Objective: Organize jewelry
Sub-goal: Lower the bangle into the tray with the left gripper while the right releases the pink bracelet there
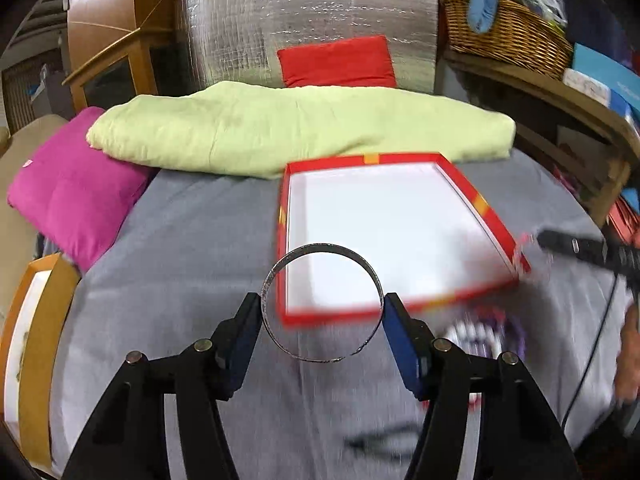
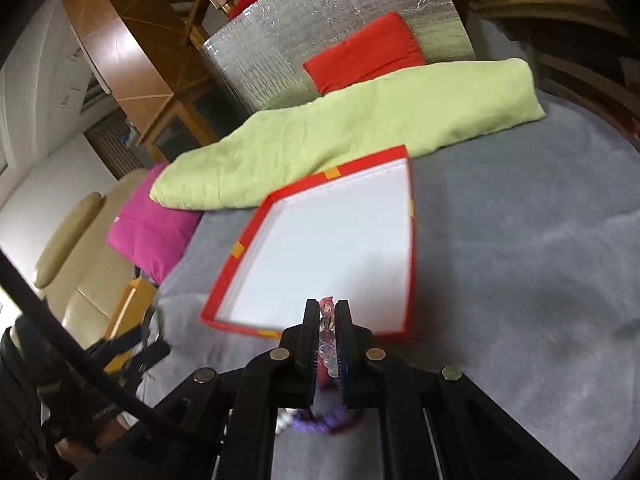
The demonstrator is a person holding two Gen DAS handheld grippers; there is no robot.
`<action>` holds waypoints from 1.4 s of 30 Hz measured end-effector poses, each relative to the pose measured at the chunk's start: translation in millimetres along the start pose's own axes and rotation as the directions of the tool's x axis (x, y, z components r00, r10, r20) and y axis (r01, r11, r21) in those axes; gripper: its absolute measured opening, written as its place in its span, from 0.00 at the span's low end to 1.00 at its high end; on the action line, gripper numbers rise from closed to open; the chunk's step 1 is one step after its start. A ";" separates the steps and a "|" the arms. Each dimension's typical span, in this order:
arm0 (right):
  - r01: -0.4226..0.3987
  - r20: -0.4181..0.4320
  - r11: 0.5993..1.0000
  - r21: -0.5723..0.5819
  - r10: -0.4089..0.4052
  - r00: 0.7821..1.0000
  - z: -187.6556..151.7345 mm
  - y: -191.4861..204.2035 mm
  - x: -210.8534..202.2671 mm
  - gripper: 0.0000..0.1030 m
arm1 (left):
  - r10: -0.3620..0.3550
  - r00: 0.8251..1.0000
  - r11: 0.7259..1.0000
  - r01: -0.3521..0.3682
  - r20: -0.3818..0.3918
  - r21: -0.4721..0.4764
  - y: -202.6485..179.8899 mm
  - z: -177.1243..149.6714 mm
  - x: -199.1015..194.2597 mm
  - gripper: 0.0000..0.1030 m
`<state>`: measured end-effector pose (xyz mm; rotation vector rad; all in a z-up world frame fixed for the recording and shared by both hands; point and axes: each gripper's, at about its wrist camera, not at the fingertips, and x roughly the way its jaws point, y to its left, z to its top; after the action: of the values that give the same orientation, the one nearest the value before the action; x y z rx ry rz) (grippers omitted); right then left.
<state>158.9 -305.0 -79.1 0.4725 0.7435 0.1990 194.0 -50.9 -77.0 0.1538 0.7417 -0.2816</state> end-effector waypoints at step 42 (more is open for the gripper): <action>0.130 -0.099 0.991 -0.013 -0.130 0.987 9.3 -6.8 30.1 0.31 | -0.027 0.966 0.999 0.020 -0.259 -0.028 -13.6 23.5 56.9 0.63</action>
<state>187.2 -304.0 -94.5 0.4081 0.8682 0.1036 244.9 -80.6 -99.4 0.1599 1.0070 -0.2775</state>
